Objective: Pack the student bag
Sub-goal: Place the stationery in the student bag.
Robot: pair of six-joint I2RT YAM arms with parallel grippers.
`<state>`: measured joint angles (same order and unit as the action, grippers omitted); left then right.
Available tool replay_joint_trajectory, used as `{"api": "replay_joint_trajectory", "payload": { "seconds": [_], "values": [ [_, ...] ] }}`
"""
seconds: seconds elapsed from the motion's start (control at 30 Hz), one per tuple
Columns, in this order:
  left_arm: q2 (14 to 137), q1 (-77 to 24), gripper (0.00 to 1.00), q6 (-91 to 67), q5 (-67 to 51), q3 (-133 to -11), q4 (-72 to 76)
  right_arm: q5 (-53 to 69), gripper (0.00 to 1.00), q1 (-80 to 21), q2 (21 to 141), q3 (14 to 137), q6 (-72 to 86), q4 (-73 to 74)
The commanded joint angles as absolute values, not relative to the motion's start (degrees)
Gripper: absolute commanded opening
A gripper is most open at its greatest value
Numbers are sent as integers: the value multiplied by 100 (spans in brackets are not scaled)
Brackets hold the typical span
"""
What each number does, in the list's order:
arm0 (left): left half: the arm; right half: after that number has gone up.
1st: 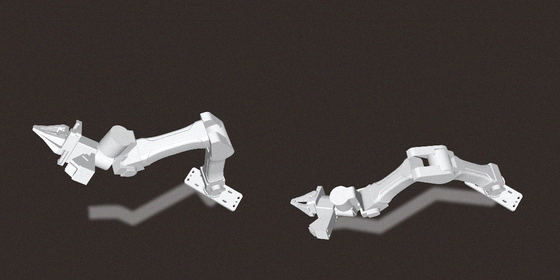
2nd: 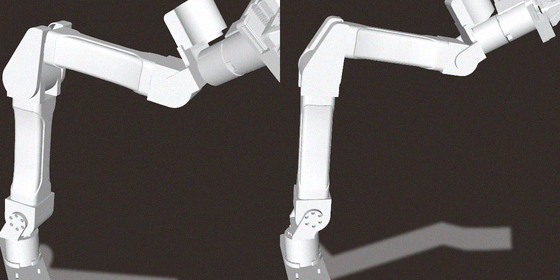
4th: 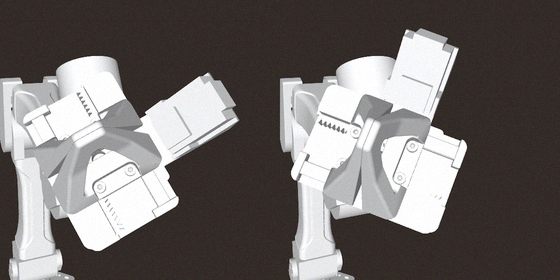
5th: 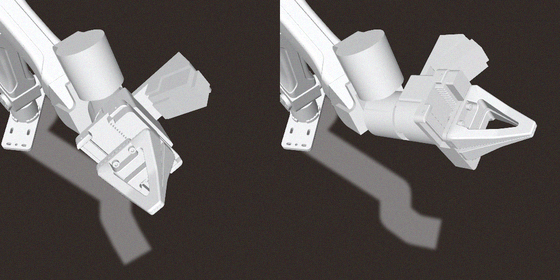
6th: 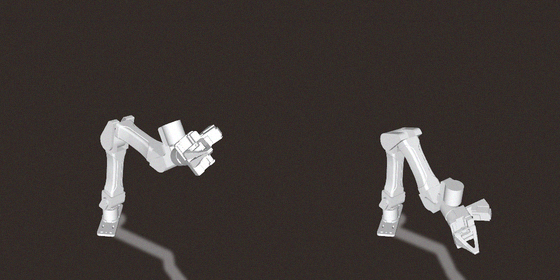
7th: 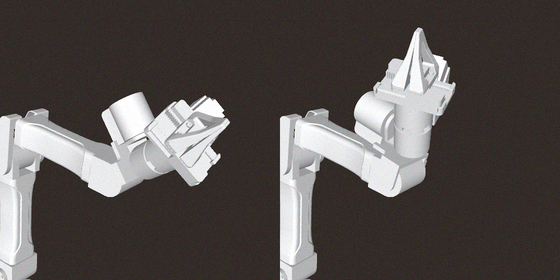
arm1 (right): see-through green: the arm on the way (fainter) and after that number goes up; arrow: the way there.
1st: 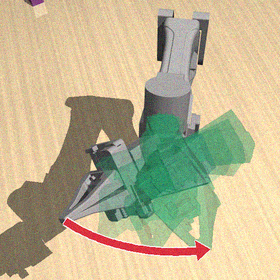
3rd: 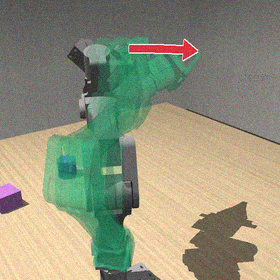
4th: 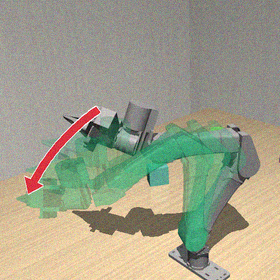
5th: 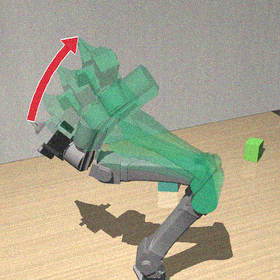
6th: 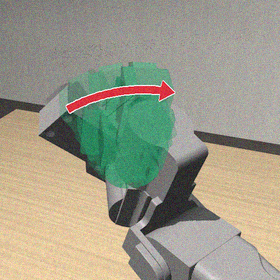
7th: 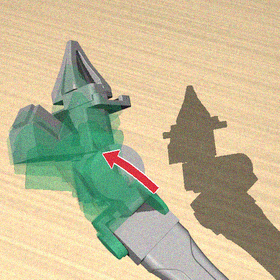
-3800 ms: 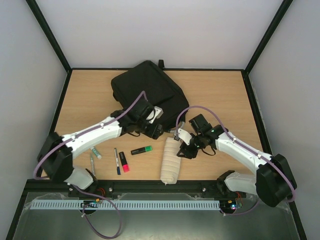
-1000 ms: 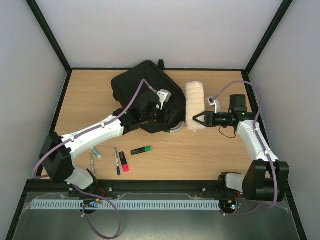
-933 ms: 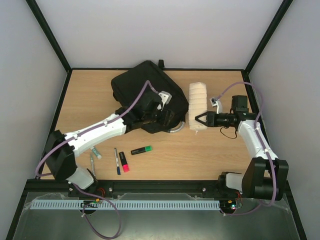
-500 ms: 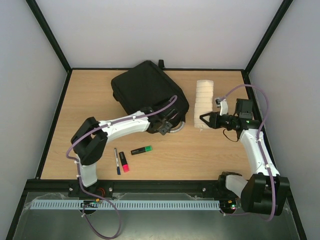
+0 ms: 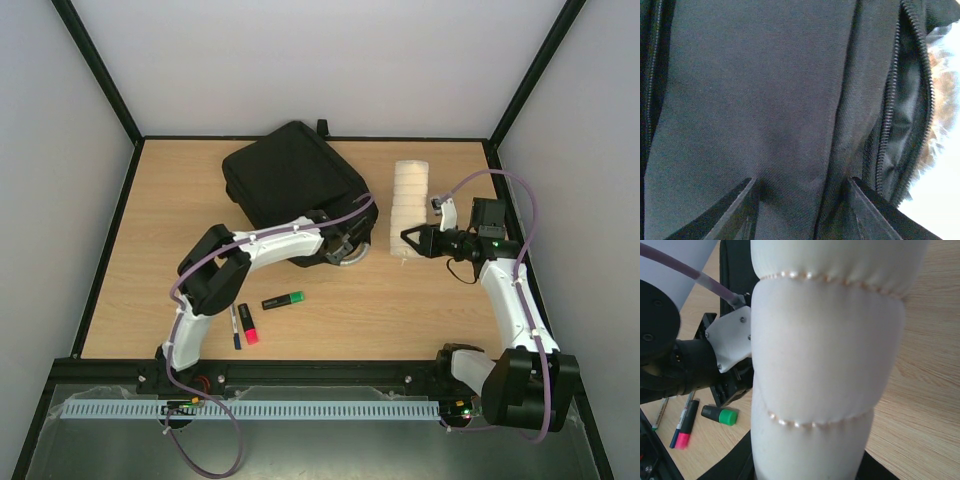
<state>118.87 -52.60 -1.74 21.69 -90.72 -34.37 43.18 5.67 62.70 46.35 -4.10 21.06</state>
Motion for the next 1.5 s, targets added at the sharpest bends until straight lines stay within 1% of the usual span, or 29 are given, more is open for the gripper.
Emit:
{"api": "replay_joint_trajectory", "payload": {
  "seconds": [0.0,0.27,0.4,0.6,0.77,0.9,1.0,1.13,1.2,1.4,1.47],
  "values": [
    [12087,-5267,44,-157,2596,-9412,-3643,4376,27,606,6180,4597,-535,2113],
    [12053,-5265,12,-208,2731,-9481,-3650,4365,27,606,6179,4593,-546,2119],
    [11719,-5290,5,-228,2771,-9411,-3629,4346,27,606,6210,4568,-532,2098],
    [10803,-5308,3,-198,2800,-9023,-3393,4692,27,606,6438,4460,-452,2073],
    [10045,-5309,2,-179,2748,-8444,-2987,5158,23,588,7020,4613,-462,2378],
    [9612,-5263,2,-96,2784,-8151,-2753,5583,18,479,7171,4726,-577,2822],
    [9407,-5174,2,-70,2645,-7986,-2596,5407,16,225,7054,4974,-546,3084],
    [9242,-5033,2,-104,2454,-7834,-2428,5835,16,-43,7360,5554,-261,3706],
    [9216,-4922,2,-162,2343,-7809,-2394,6301,16,-88,7568,5546,-85,3966],
    [9162,-4543,2,-316,2015,-7662,-2236,6418,14,-150,7684,5478,-291,4831],
    [9127,-4434,2,-331,2017,-7610,-2181,6426,14,-204,7624,5391,-250,4906]
  ]
}}
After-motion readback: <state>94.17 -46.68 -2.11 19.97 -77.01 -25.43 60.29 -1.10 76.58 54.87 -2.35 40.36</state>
